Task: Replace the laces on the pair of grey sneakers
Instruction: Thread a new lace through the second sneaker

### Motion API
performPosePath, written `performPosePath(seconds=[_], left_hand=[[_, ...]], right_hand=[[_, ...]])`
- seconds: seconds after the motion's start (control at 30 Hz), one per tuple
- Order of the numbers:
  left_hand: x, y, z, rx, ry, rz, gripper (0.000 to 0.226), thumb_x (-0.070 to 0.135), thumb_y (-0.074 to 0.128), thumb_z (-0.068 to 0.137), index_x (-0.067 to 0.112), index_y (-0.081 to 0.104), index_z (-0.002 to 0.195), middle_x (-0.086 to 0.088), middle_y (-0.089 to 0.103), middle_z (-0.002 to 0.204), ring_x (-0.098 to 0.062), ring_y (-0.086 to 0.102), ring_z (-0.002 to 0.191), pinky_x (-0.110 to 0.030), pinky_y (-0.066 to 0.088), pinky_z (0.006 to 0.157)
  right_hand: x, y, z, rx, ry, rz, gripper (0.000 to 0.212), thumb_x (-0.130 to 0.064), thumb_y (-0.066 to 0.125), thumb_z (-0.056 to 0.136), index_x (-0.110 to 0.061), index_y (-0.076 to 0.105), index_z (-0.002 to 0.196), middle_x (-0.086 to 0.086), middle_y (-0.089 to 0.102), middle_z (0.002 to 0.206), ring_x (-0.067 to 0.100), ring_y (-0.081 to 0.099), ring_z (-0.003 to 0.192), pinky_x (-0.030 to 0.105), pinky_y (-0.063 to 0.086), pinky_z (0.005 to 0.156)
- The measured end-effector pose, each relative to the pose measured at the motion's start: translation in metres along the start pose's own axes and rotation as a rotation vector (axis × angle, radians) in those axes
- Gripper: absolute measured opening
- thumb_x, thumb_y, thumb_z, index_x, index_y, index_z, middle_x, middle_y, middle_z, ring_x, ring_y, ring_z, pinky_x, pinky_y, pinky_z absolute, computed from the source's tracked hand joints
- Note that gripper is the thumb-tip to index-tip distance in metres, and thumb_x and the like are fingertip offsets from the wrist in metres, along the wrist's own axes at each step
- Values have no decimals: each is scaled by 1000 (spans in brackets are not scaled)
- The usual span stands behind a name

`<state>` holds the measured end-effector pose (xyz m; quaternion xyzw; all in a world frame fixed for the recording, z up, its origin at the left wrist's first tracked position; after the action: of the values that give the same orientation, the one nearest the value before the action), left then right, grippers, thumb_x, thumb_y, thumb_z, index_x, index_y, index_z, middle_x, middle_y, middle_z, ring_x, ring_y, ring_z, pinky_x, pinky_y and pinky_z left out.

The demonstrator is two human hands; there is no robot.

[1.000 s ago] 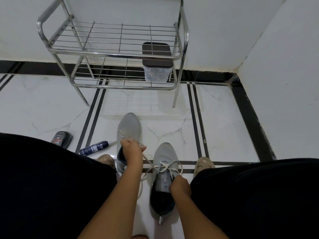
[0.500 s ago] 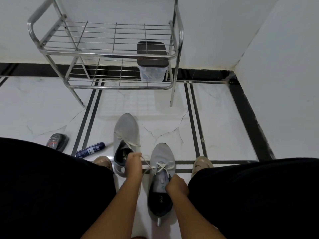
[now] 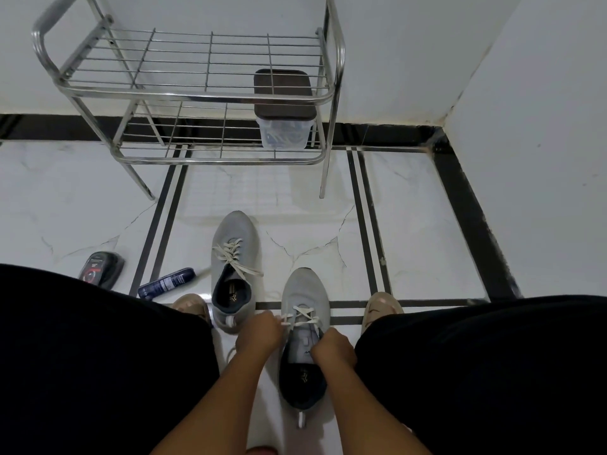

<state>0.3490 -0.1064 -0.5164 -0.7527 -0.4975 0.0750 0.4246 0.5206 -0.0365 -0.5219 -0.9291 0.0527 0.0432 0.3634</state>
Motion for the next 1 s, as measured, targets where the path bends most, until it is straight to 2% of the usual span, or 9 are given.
performPosePath(seconds=[0.13,0.23,0.3,0.4,0.5,0.6,0.77,0.9,1.0], left_hand=[[-27,-15,-13,156,-197,-84,36,30,39,96,11,67,107,-13,65,114,-31,60,108,-33,45,79],[-34,-10,-18,138,-225,1,50,53,48,91,13,64,115,-10,64,120,-27,60,112,-32,46,82],[-36,-3,-16,91,-220,26,56,61,54,85,15,61,117,-8,63,121,-26,60,112,-31,45,80],[-29,-2,-13,106,-150,51,47,52,56,86,18,52,120,-7,56,125,-26,56,115,-35,45,84],[-5,-14,-16,266,15,213,28,36,48,92,26,54,118,-3,50,128,-25,48,119,-37,42,92],[14,-5,-14,238,172,247,28,29,43,95,28,53,122,2,42,136,-23,37,127,-40,38,98],[12,-2,-9,155,86,262,37,36,42,97,18,54,126,-4,38,140,-27,31,131,-43,33,103],[12,-7,-8,0,-91,-110,42,38,45,91,9,65,114,-12,56,124,-32,48,119,-40,40,97],[26,-26,-6,-58,-126,-565,24,23,53,91,4,68,91,-10,63,89,-26,59,81,-34,49,83]], right_hand=[[3,-2,3,9,25,21,35,-25,56,91,-18,52,125,6,57,129,24,57,116,33,52,90],[0,-3,4,25,8,-6,34,-26,56,92,-18,53,124,5,58,127,23,58,114,32,52,87],[-1,-3,5,27,-4,-31,35,-26,57,91,-18,53,125,5,58,126,22,59,113,32,53,86],[-3,-2,6,18,-16,-56,38,-26,57,91,-17,51,127,5,57,128,23,58,114,32,51,85],[-4,-1,6,23,-34,-76,38,-26,57,91,-17,50,128,5,56,128,23,58,114,32,51,85],[-5,0,7,34,-67,-87,34,-24,54,93,-16,50,126,6,57,128,23,58,114,33,51,87],[-6,2,8,21,-75,-92,33,-24,56,92,-17,50,124,6,57,127,23,58,114,33,50,86],[-8,-1,7,8,-81,-78,33,-25,54,94,-17,51,126,5,56,128,22,57,115,30,47,84],[-13,-3,0,-27,-85,-8,37,-32,59,90,-15,54,123,6,58,125,25,59,113,33,51,87]])
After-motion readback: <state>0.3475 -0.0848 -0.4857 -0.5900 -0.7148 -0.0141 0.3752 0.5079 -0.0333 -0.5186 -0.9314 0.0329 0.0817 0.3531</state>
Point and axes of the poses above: each hand's wrist, its own z-axis towards the middle knuckle, its own y-axis out of the palm, x = y × z, the point moved 8 cm from there along z, towards the middle knuckle
